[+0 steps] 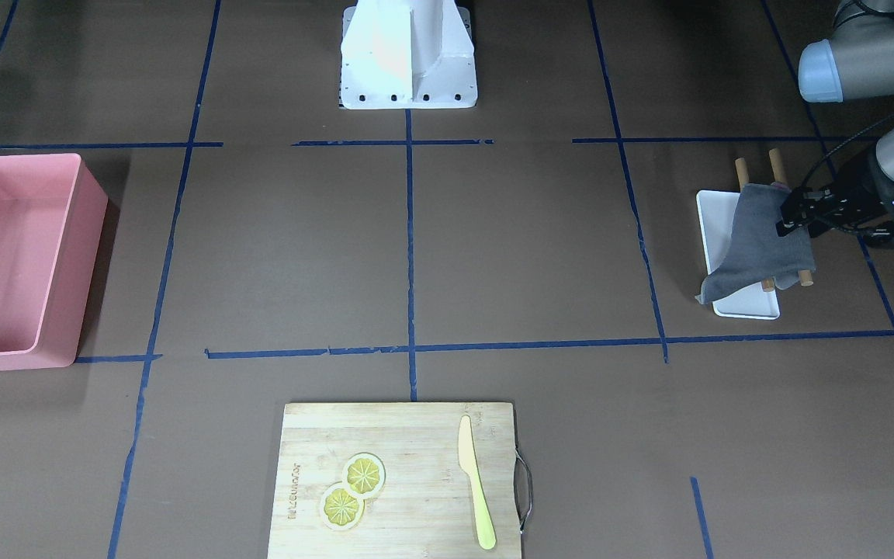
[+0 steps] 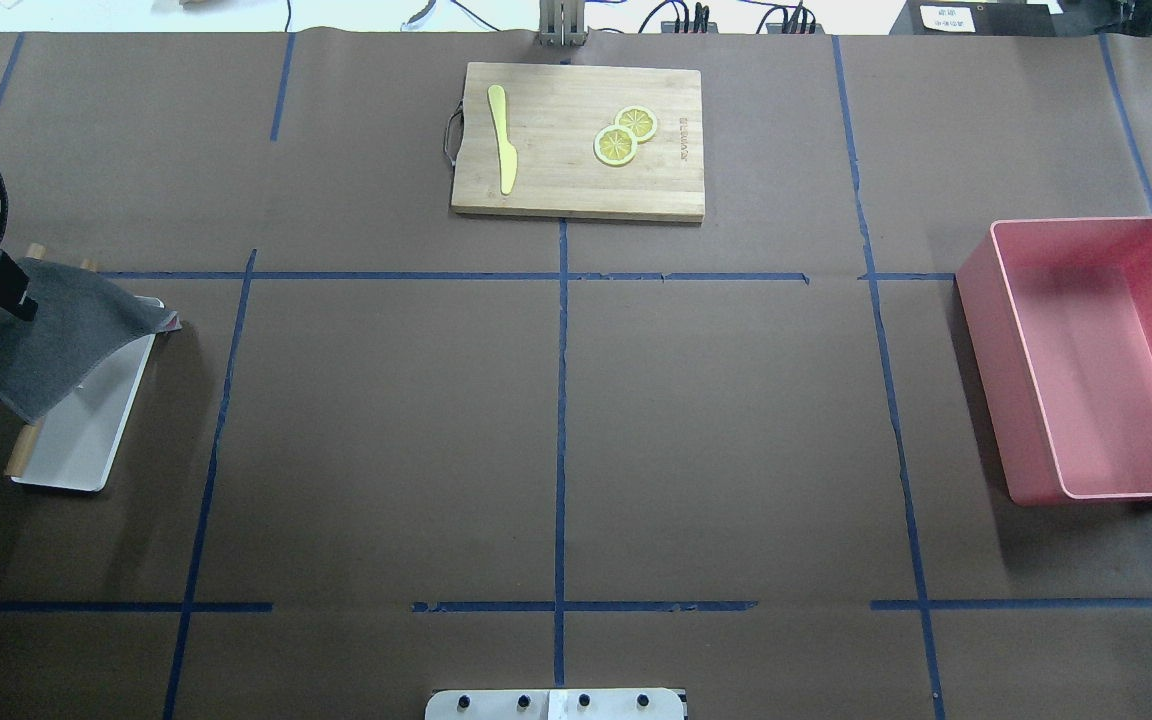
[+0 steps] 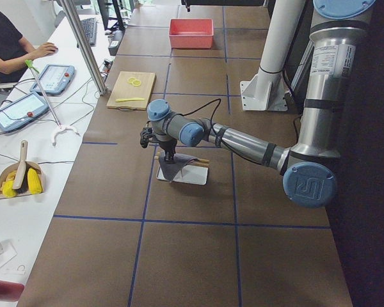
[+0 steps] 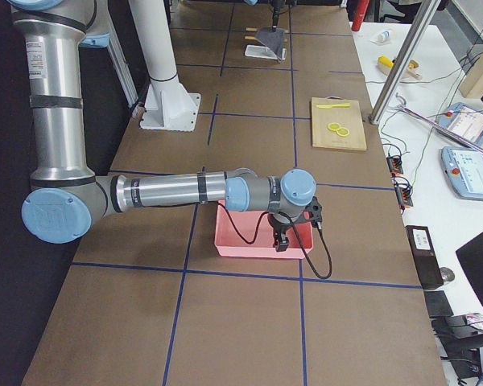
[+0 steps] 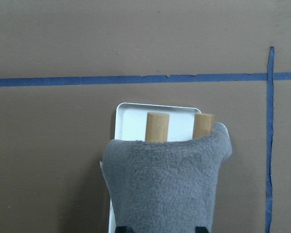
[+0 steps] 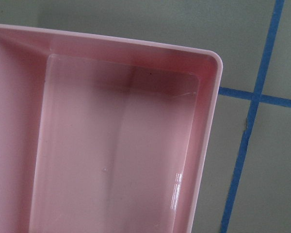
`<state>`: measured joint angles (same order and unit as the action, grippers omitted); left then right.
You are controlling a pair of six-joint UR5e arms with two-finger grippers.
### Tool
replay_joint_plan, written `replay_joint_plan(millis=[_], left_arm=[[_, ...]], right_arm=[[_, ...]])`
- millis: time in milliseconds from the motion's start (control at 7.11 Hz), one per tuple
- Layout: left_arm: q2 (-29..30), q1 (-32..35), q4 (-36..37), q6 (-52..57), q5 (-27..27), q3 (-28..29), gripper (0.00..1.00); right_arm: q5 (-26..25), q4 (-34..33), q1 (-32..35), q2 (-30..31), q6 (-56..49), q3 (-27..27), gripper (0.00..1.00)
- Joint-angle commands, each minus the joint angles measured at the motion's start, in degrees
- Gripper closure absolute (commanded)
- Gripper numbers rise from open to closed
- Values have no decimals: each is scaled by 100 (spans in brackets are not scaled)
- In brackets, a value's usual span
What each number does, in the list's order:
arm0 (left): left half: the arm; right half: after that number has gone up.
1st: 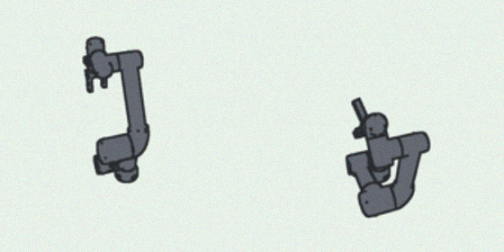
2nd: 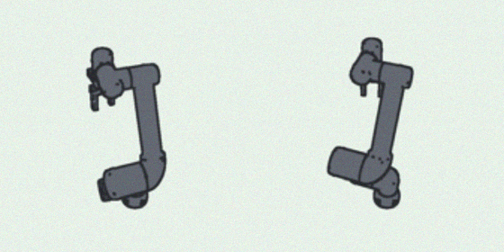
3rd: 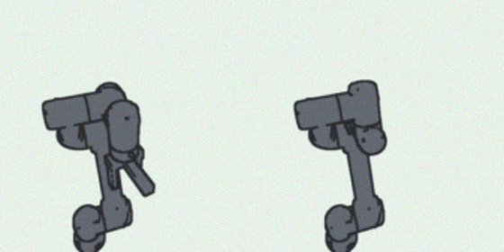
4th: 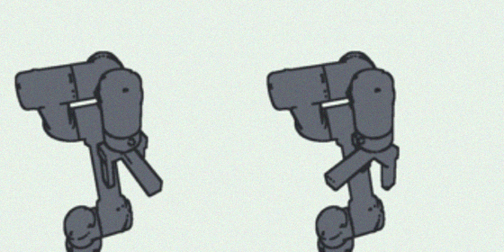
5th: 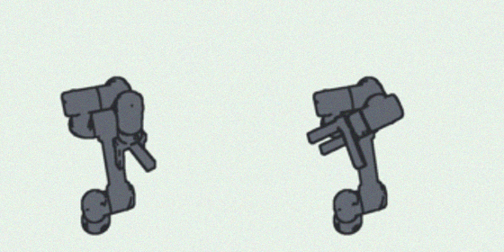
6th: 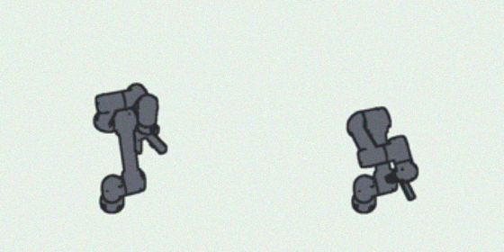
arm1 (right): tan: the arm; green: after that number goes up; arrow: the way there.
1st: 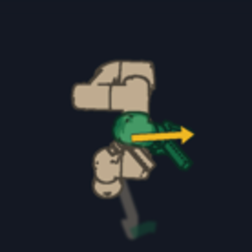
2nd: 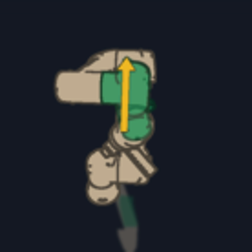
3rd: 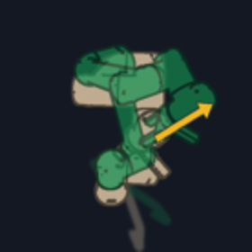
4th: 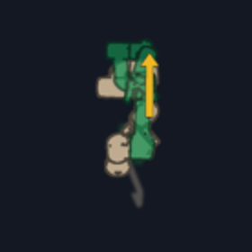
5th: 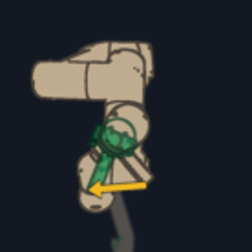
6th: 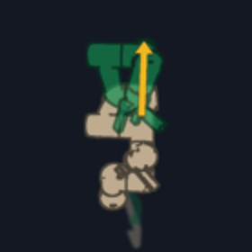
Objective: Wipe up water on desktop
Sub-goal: 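Close the left gripper on the top edge of the gray cloth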
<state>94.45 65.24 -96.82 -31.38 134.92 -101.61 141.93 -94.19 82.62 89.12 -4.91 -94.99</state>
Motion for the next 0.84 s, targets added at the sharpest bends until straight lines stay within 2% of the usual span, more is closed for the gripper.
replay_joint_plan(millis=[0, 141, 281, 704], left_arm=[[30, -2, -48, 0, -10, 62, 65], [30, -2, -48, 0, -1, 62, 91], [30, -2, -48, 9, -1, 53, 98], [4, 59, -57, -17, 8, -148, 100]], right_arm=[[1, -3, -1, 0, 7, 7, 0], [1, -3, -1, 0, 7, 7, 0], [1, -3, -1, 0, 7, 7, 0], [10, -3, -27, -9, 7, -19, 0]])
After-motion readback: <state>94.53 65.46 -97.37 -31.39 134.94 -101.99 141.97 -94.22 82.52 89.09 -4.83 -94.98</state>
